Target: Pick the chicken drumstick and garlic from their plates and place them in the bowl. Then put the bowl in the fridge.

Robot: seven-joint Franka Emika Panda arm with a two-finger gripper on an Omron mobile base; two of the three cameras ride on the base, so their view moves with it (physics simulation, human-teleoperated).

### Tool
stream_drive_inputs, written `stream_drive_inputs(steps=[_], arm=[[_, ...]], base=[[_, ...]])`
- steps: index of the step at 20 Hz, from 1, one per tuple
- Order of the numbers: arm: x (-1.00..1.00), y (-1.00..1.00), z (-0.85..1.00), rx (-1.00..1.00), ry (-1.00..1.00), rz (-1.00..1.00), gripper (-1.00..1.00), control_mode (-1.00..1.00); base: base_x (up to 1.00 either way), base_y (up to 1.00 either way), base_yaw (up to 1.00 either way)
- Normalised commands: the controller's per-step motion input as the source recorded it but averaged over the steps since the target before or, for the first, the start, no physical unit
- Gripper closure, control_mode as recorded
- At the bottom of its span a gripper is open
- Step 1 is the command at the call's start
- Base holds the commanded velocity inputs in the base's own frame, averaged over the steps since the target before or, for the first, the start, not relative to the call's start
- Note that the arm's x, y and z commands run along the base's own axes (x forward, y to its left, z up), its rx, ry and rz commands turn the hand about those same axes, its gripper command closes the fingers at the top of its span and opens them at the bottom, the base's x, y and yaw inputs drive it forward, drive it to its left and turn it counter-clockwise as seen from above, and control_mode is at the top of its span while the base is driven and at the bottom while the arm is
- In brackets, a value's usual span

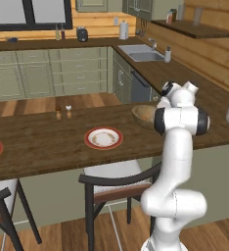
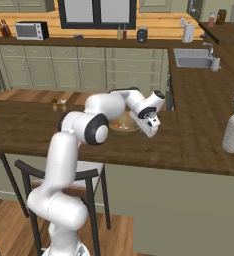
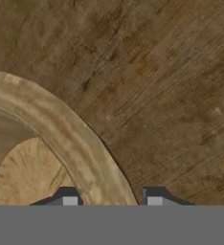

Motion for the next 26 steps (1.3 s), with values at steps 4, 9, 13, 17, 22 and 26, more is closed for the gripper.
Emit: stream_drive_inputs(steps=[4,9,13,17,22,26], arm=[[-0.93,0.14,0.98,0.03,-0.01,-0.25,1.0,-1.0],[-0.9,0.1,0.81,0.02,0.03,-0.39,1.0,-1.0],[-0.55,0.33,0.5,-0.03,0.09,-0.43,1.0,-1.0],[-0.01,0.71,0.04,-0.13,0.1,-0.62,1.0,-1.0],[-0.16,0.65,0.5,-0.05,0.01,-0.58,1.0,-1.0],[-0.71,0.3,0.61,0.07,0.02,-0.56,1.0,-1.0]], base=[[0.0,0.0,0.0],[0.0,0.0,0.0],[0.0,0.0,0.0],[0.0,0.0,0.0],[0.0,0.0,0.0],[0.0,0.0,0.0]])
